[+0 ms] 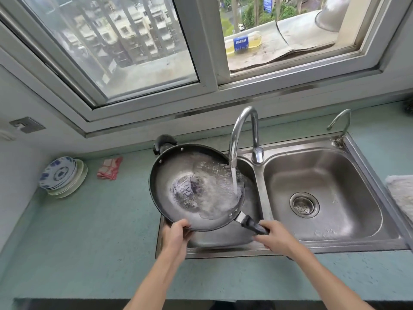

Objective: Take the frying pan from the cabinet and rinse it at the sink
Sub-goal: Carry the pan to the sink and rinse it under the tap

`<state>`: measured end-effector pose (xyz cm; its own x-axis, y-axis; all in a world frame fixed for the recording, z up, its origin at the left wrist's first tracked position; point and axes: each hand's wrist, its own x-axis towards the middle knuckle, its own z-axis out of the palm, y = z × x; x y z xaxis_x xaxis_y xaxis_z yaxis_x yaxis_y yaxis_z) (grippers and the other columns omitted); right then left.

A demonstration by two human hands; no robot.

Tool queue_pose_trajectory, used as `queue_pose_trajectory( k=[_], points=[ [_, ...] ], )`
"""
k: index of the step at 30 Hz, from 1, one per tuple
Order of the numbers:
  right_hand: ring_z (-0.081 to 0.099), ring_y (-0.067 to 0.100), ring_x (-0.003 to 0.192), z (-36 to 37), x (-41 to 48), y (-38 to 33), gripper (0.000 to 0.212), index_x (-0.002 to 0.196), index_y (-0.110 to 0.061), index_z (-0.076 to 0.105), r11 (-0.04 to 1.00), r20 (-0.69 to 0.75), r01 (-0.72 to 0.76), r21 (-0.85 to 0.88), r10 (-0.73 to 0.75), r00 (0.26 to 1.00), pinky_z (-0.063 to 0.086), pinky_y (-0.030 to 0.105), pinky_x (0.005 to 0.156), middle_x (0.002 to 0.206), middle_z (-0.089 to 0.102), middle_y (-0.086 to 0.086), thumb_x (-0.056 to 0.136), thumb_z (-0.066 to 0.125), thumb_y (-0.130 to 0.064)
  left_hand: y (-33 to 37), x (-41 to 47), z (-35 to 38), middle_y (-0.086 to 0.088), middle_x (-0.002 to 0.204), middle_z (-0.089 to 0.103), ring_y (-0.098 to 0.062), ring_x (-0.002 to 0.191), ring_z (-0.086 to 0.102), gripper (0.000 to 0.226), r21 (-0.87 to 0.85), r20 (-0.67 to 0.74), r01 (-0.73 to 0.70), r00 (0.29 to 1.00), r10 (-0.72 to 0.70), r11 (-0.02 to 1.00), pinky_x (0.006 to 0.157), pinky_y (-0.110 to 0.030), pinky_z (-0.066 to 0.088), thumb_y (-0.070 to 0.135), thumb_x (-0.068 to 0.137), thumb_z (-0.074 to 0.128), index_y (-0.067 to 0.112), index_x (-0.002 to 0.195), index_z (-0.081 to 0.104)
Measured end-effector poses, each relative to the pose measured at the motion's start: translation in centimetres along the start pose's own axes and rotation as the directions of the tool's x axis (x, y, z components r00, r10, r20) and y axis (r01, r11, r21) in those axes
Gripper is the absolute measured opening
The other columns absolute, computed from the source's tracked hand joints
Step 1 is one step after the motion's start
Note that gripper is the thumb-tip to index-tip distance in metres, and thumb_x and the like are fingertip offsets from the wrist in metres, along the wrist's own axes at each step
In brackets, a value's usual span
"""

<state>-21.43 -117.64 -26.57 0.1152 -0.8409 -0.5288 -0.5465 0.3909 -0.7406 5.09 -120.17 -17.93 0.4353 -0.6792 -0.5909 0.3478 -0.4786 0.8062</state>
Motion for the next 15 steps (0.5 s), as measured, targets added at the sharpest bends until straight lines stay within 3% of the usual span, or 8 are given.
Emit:
queue_pose_trajectory(
  k=[4, 8, 10, 13, 15],
  points=[
    [0.061, 0.022, 0.068, -2.1, 0.4, -0.3, 0.020, 0.082, -0.026, 0.059, 0.967, -0.141, 0.004, -0.256, -0.041, 0.989, 0.050, 0.038, 0.061, 0.062, 0.062, -0.002, 0.073, 0.065, -0.043, -1.0, 1.2, 0.7, -0.013, 0.074, 0.054, -0.024, 0.064, 0.053, 0.028, -0.104, 0.074, 0.129, 0.990, -0.122, 0.986, 0.058, -0.029, 0.050, -0.020, 0.075, 0.047, 0.003, 0.086, 0.058],
    [0.064, 0.029, 0.077, -3.4, 0.2, 0.1, 0.017, 0.083, -0.028, 0.058, 0.950, -0.184, 0.035, -0.310, -0.096, 0.978, 0.050, 0.040, 0.064, 0.067, 0.064, -0.001, 0.076, 0.063, -0.043, -2.0, 2.1, 1.1, -0.019, 0.089, 0.057, -0.029, 0.074, 0.058, 0.039, -0.145, 0.135, 0.222, 0.970, -0.203, 0.964, 0.066, -0.037, 0.050, -0.017, 0.062, 0.055, -0.005, 0.099, 0.056],
    [0.064, 0.033, 0.080, -3.7, -0.1, 0.0, 0.016, 0.084, -0.026, 0.059, 0.936, -0.212, 0.044, -0.348, -0.124, 0.969, 0.048, 0.039, 0.064, 0.068, 0.064, -0.001, 0.080, 0.065, -0.041, -2.0, 2.2, 1.3, -0.018, 0.089, 0.055, -0.030, 0.073, 0.058, 0.044, -0.125, 0.166, 0.266, 0.956, -0.244, 0.956, 0.060, -0.034, 0.053, -0.011, 0.053, 0.061, -0.004, 0.096, 0.055],
    [0.066, 0.037, 0.084, -3.7, -0.4, 0.0, 0.020, 0.087, -0.023, 0.059, 0.904, -0.258, 0.065, -0.422, -0.189, 0.947, 0.044, 0.038, 0.061, 0.078, 0.072, 0.007, 0.082, 0.064, -0.042, -2.1, 2.7, 1.5, -0.023, 0.105, 0.055, -0.034, 0.091, 0.057, 0.047, -0.140, 0.196, 0.300, 0.943, -0.271, 0.944, 0.070, -0.035, 0.057, -0.012, 0.055, 0.060, -0.009, 0.102, 0.057],
    [0.066, 0.038, 0.087, -3.9, -0.8, -0.2, 0.024, 0.090, -0.022, 0.061, 0.877, -0.285, 0.054, -0.477, -0.212, 0.935, 0.038, 0.036, 0.060, 0.082, 0.073, 0.011, 0.085, 0.062, -0.045, -2.0, 2.5, 1.8, -0.023, 0.105, 0.058, -0.032, 0.090, 0.059, 0.036, -0.148, 0.200, 0.329, 0.934, -0.297, 0.933, 0.075, -0.036, 0.057, -0.015, 0.062, 0.056, -0.009, 0.098, 0.059]
  ],
)
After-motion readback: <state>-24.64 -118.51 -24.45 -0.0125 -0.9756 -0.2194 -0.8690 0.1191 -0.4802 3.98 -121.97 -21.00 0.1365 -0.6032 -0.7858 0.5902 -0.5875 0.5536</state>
